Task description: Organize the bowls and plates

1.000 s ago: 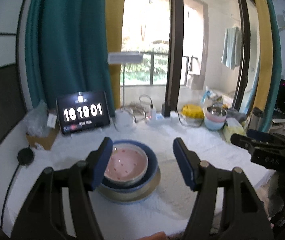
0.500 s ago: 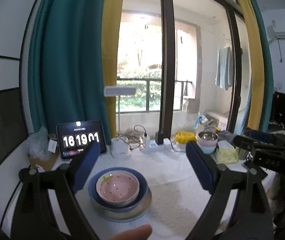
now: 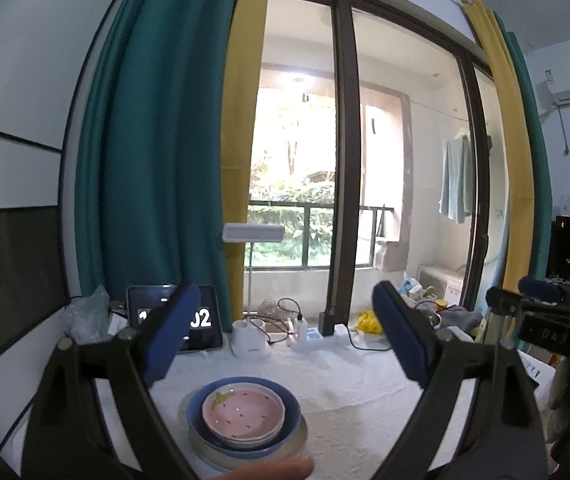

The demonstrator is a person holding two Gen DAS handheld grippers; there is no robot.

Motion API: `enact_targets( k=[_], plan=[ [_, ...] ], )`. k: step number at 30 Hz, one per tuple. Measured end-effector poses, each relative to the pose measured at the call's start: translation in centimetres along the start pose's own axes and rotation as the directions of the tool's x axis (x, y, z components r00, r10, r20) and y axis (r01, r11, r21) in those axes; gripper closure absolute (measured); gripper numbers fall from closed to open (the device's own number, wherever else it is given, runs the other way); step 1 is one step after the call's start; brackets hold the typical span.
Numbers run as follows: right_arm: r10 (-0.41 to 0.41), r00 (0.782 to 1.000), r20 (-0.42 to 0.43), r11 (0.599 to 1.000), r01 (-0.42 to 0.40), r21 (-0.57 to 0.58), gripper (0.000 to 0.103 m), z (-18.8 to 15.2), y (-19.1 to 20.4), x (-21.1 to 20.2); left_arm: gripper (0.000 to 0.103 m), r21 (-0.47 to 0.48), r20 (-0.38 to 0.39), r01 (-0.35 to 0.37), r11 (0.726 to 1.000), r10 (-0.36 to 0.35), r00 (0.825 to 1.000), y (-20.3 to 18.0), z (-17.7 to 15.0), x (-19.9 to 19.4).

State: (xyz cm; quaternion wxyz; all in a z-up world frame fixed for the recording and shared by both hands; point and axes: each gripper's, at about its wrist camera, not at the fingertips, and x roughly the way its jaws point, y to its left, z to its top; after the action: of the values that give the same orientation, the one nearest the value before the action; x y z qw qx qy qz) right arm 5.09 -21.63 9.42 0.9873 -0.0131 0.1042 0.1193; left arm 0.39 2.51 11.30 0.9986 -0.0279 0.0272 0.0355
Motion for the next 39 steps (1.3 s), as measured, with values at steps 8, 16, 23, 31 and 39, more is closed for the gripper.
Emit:
enact_targets(
  k=[8,16,23,31,39],
  plan=[
    [0.002,1.000,0.001,1.000,-0.002,-0.001,0.033,-0.01,0.12,0.00,0.013,-0.010,-0.009,-0.002,1.000,0.002,1.000,0.13,-0.16,0.21],
    [0.006,1.000,-0.008,1.000,-0.006,0.001,0.033,-0.03,0.33,0.22,0.013,-0.005,-0.017,0.001,1.000,-0.001,1.000,-0.12,-0.24,-0.01],
    [0.004,1.000,-0.011,1.000,-0.004,0.001,0.033,-0.09,0.28,0.25,0.013,0.001,-0.020,0.004,1.000,-0.004,1.000,-0.33,-0.24,-0.08],
    [0.004,1.000,-0.012,1.000,-0.004,0.003,0.033,-0.17,0.26,0.27,0.013,0.000,-0.020,0.005,1.000,-0.005,1.000,-0.36,-0.25,-0.09],
    [0.004,1.000,-0.014,1.000,-0.004,0.002,0.033,-0.24,0.21,0.28,0.013,-0.004,-0.022,0.002,1.000,-0.002,1.000,-0.41,-0.26,-0.22]
  ],
)
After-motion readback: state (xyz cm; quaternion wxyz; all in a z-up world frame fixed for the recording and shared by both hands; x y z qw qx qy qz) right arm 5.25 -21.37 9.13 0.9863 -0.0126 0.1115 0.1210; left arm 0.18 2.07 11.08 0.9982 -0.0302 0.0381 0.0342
